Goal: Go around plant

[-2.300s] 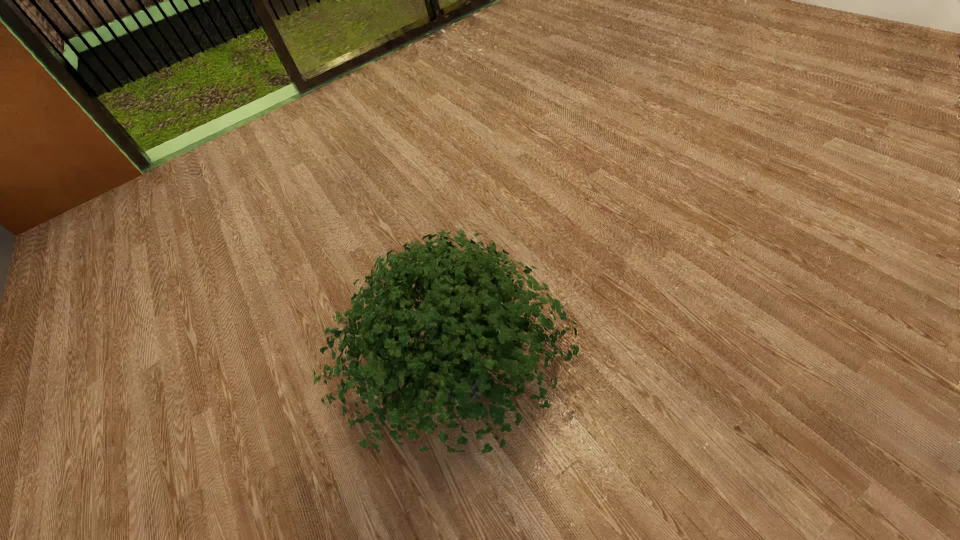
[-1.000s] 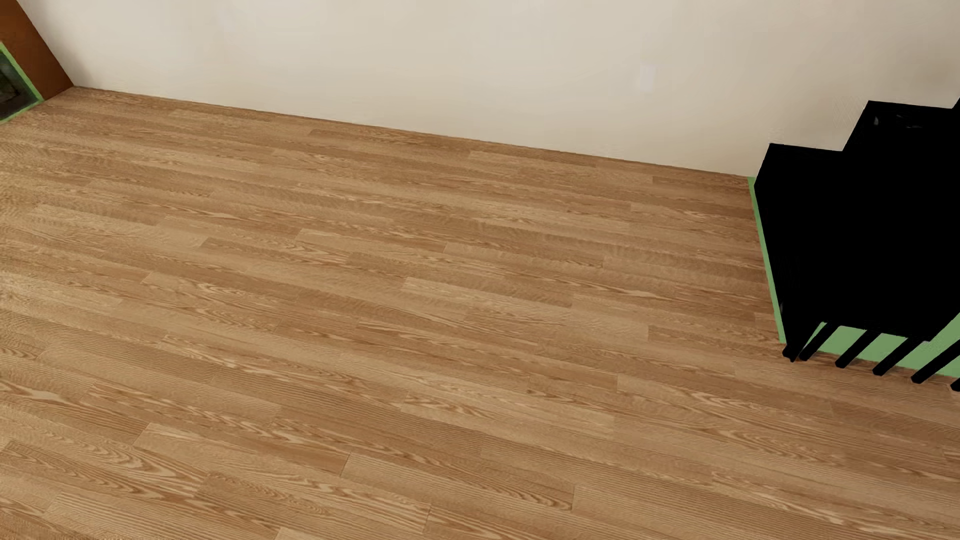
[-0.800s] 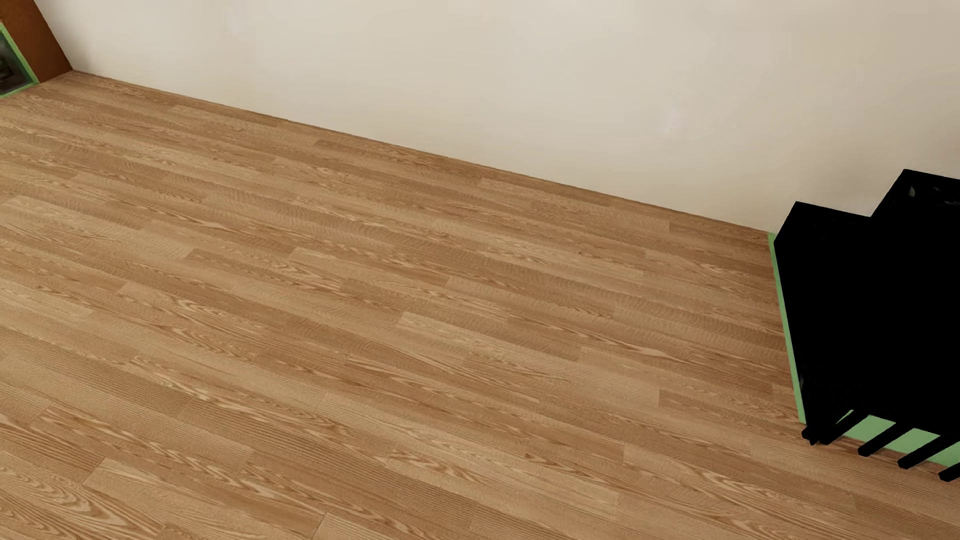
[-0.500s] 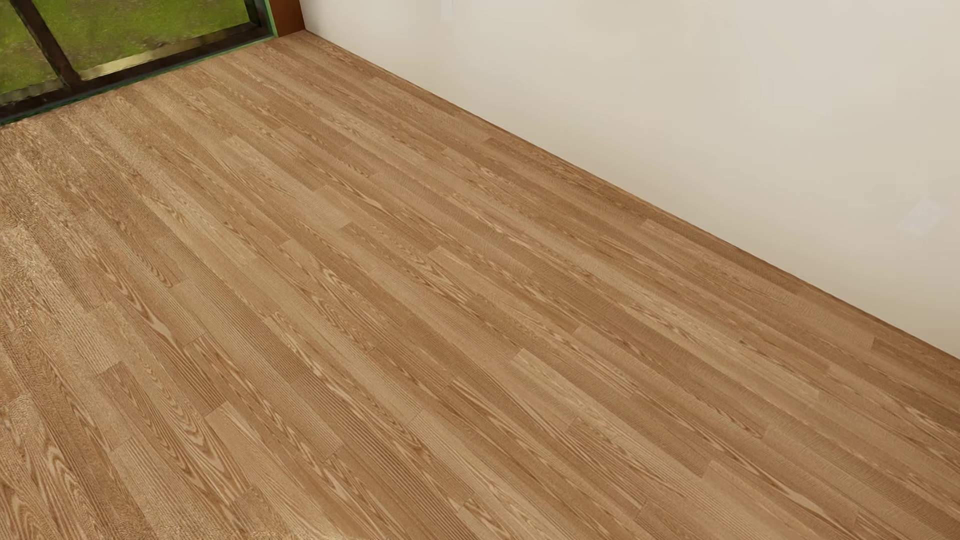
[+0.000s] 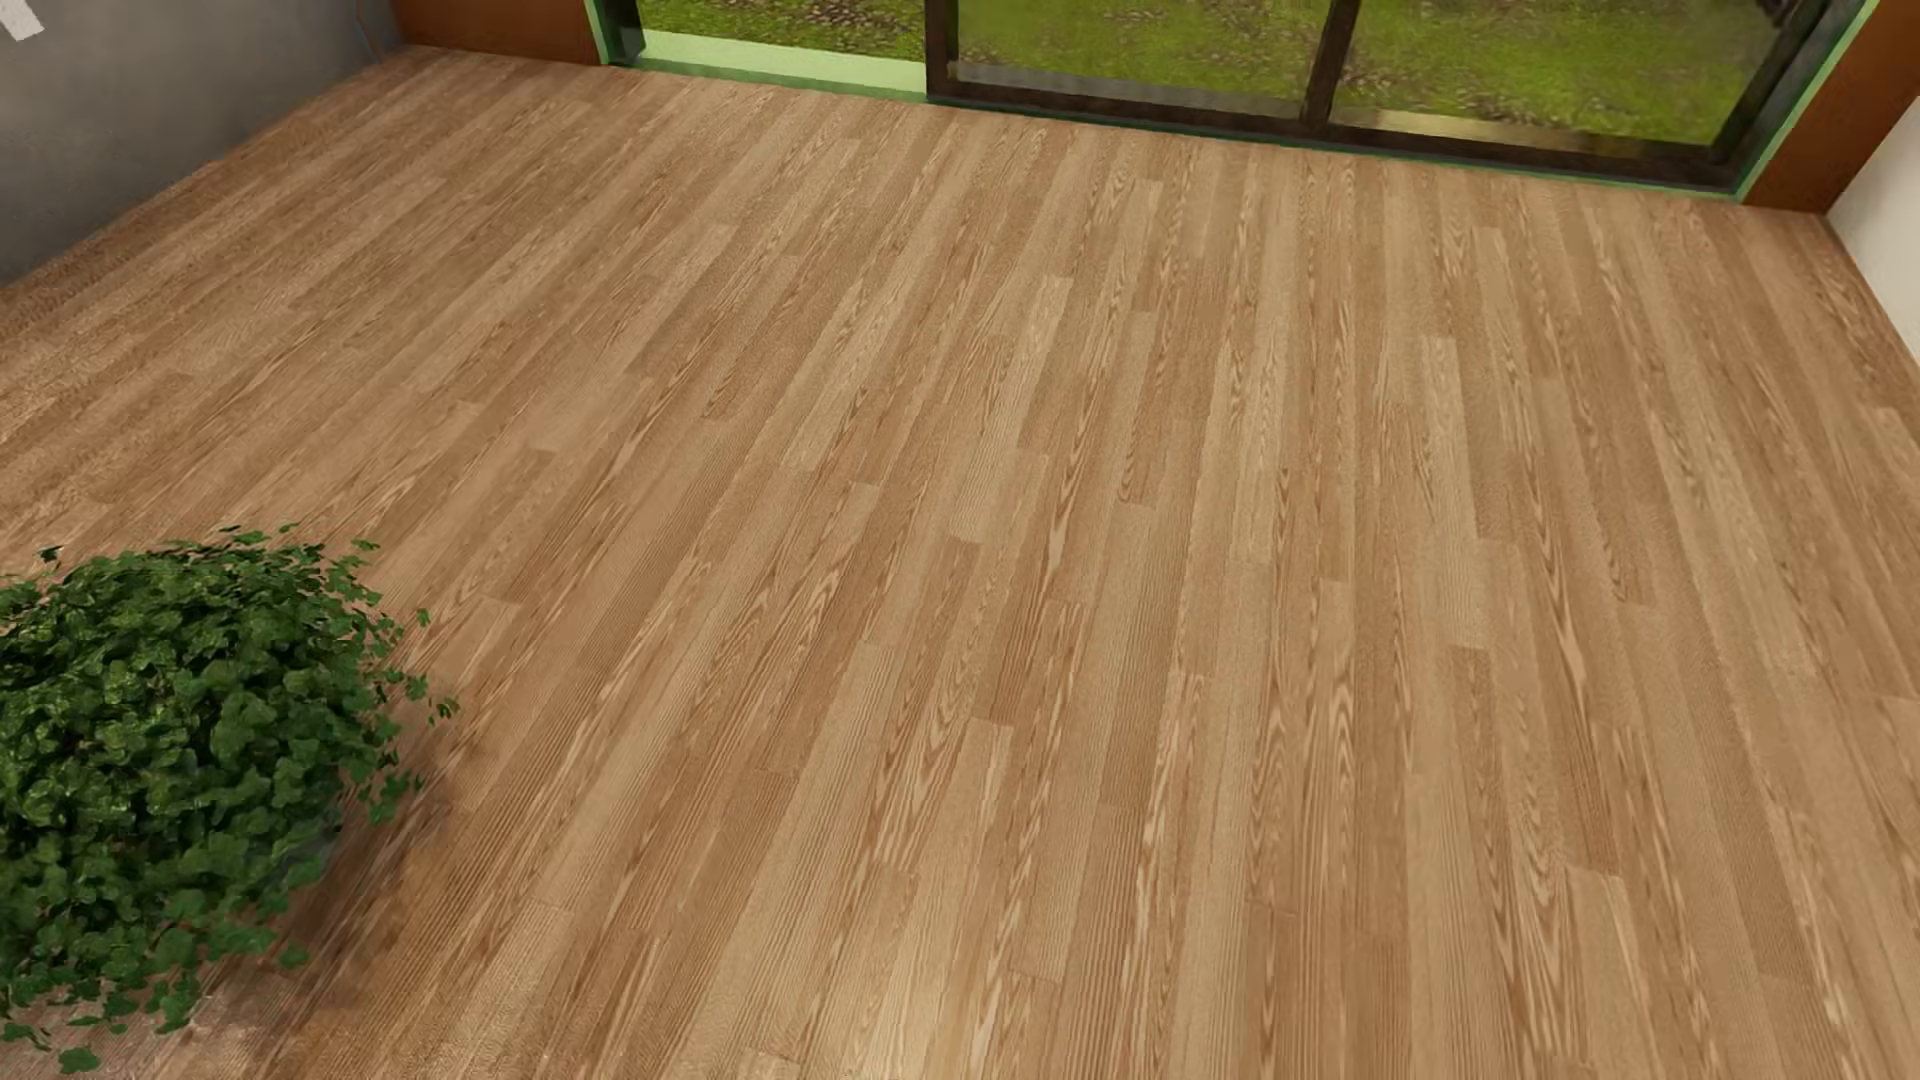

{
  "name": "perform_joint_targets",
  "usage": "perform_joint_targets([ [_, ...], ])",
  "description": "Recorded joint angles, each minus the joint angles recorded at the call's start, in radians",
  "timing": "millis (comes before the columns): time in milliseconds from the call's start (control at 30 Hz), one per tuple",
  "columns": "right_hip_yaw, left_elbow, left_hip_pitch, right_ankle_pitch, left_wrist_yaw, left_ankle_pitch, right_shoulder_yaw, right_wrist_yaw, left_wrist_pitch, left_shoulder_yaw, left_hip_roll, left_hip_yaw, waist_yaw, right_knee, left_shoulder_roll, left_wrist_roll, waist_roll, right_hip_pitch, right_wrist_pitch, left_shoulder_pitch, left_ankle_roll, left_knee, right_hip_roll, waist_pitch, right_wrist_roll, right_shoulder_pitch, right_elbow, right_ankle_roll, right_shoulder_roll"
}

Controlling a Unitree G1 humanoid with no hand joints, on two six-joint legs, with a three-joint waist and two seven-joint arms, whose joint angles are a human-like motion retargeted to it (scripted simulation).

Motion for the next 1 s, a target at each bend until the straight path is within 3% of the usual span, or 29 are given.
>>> perform_joint_targets([
  [67,0.0,0.015,-0.009,0.375,0.0,-0.103,0.001,0.0,0.0,-0.018,-0.049,0.0,0.005,-0.001,-0.008,0.0,0.0,0.042,0.0,-0.013,0.0,-0.22,0.034,0.013,0.0,-0.026,0.008,0.0,-0.006],
  [100,0.0,0.033,0.011,0.375,0.0,-0.275,-0.006,0.0,0.0,-0.041,-0.074,0.0,0.009,0.003,-0.012,0.0,0.002,0.053,0.0,-0.018,0.0,-0.334,0.043,0.015,0.0,-0.046,0.014,0.0,0.0],
  [133,0.0,0.054,0.043,0.388,0.0,-0.339,-0.021,0.0,0.0,-0.068,-0.09,0.0,0.018,0.003,-0.013,0.0,0.004,0.067,0.0,-0.019,0.0,-0.434,0.05,0.016,0.0,-0.066,0.016,0.0,0.012],
  [200,0.0,0.1,0.05,0.245,0.0,-0.393,-0.093,0.0,0.0,-0.128,-0.079,0.0,0.036,-0.058,-0.011,0.0,0.002,0.08,0.0,-0.003,0.0,-0.447,0.055,-0.001,0.0,-0.082,-0.029,0.0,0.052],
  [233,0.0,0.127,0.043,-0.198,0.0,-0.425,-0.126,0.0,0.0,-0.162,-0.088,0.0,0.035,0.259,-0.012,0.0,-0.007,0.088,0.0,0.004,0.0,-0.413,0.04,-0.011,0.0,-0.08,-0.065,0.0,0.073],
  [267,0.0,0.155,0.025,-0.306,0.0,-0.284,-0.144,0.0,0.0,-0.209,-0.102,0.0,0.018,0.323,-0.015,0.0,-0.02,0.087,0.0,0.007,0.0,-0.342,0.012,-0.024,0.0,-0.076,-0.091,0.0,0.096],
  [300,0.0,0.177,0.009,-0.228,0.0,0.025,-0.143,0.0,0.0,-0.253,-0.113,0.0,0.003,0.418,-0.02,0.0,-0.023,0.08,0.0,0.003,0.0,-0.3,-0.026,-0.035,0.0,-0.069,-0.103,0.0,0.115],
  [333,0.0,0.176,0.03,-0.129,0.0,-0.036,-0.125,0.0,0.0,-0.266,-0.12,0.0,-0.012,0.551,-0.023,0.0,-0.01,0.041,0.0,-0.002,0.0,-0.264,-0.062,-0.04,0.0,-0.065,-0.101,0.0,0.126],
  [367,0.0,0.15,0.072,-0.06,0.0,-0.179,-0.093,0.0,0.0,-0.232,-0.116,0.0,-0.02,0.716,-0.021,0.0,-0.005,-0.047,0.0,-0.007,0.0,-0.276,-0.11,-0.044,0.0,-0.075,-0.09,0.0,0.136],
  [467,0.0,0.037,0.194,-0.153,0.0,-0.514,-0.044,0.0,0.0,-0.066,-0.112,0.0,-0.082,1.013,-0.005,0.0,-0.004,-0.368,0.0,-0.06,0.0,-0.343,-0.152,-0.058,0.0,-0.1,-0.084,0.0,0.164],
  [500,0.0,0.01,0.234,-0.201,0.0,-0.677,-0.044,0.0,0.0,-0.017,-0.108,0.0,-0.108,0.993,-0.004,0.0,0.001,-0.469,0.0,-0.088,0.0,-0.341,-0.134,-0.069,0.0,-0.091,-0.094,0.0,0.165],
  [567,0.0,-0.053,0.291,-0.244,0.0,-0.697,-0.034,0.0,0.0,0.079,-0.085,0.0,-0.147,0.778,-0.002,0.0,0.013,-0.632,0.0,-0.129,0.0,-0.404,-0.067,-0.097,0.0,-0.08,-0.104,0.0,0.154],
  [633,0.0,-0.103,0.353,-0.181,0.0,-0.72,-0.025,0.0,0.0,0.121,-0.064,0.0,-0.18,0.447,0.001,0.0,0.026,-0.68,0.0,-0.147,0.0,-0.422,-0.004,-0.1,0.0,-0.078,-0.082,0.0,0.139],
  [700,0.0,-0.089,0.406,-0.086,0.0,-0.762,-0.023,0.0,0.0,0.083,-0.06,0.0,-0.198,0.212,-0.011,0.0,0.045,-0.676,0.0,-0.153,0.0,-0.395,0.03,-0.103,0.0,-0.068,-0.063,0.0,0.115],
  [733,0.0,-0.065,0.439,-0.115,0.0,-0.783,-0.024,0.0,0.0,0.049,-0.059,0.0,-0.208,0.073,-0.015,0.0,0.057,-0.668,0.0,-0.146,0.0,-0.382,0.051,-0.104,0.0,-0.061,-0.05,0.0,0.11],
  [767,0.0,-0.034,0.467,-0.003,0.0,-0.78,-0.03,0.0,0.0,0.011,-0.053,0.0,-0.223,0.075,-0.019,0.0,0.061,-0.675,0.0,-0.133,0.0,-0.362,0.061,-0.109,0.0,-0.053,-0.033,0.0,0.111],
  [800,0.0,0.006,0.478,0.139,0.0,-0.687,-0.034,0.0,0.0,-0.033,-0.042,0.0,-0.246,0.071,-0.026,0.0,0.067,-0.668,0.0,-0.117,0.0,-0.333,0.064,-0.118,0.0,-0.045,-0.012,0.0,0.115],
  [833,0.0,0.056,0.455,-0.063,0.0,-0.586,-0.016,0.0,0.0,-0.088,-0.014,0.0,-0.263,0.205,-0.038,0.0,0.091,-0.664,0.0,-0.106,0.0,-0.269,0.077,-0.13,0.0,-0.042,0.019,0.0,0.122],
  [867,0.0,0.107,0.4,-0.128,0.0,-0.435,0.029,0.0,0.0,-0.149,0.027,0.0,-0.256,0.243,-0.053,0.0,0.115,-0.664,0.0,-0.098,0.0,-0.171,0.1,-0.14,0.0,-0.044,0.06,0.0,0.127],
  [900,0.0,0.135,0.334,-0.164,0.0,-0.284,0.077,0.0,0.0,-0.19,0.074,0.0,-0.241,0.254,-0.062,0.0,0.121,-0.617,0.0,-0.083,0.0,-0.031,0.114,-0.134,0.0,-0.041,0.087,0.0,0.127],
  [967,0.0,0.094,0.228,-0.255,0.0,-0.149,0.125,0.0,0.0,-0.177,0.106,0.0,-0.225,0.225,-0.045,0.0,0.102,-0.398,0.0,-0.046,0.0,0.299,0.12,-0.064,0.0,-0.009,0.059,0.0,0.12],
  [1000,0.0,0.063,0.178,-0.226,0.0,-0.099,0.12,0.0,0.0,-0.137,0.104,0.0,-0.182,0.21,-0.037,0.0,0.086,-0.291,0.0,-0.035,0.0,0.388,0.124,-0.035,0.0,0.002,0.043,0.0,0.123],
])
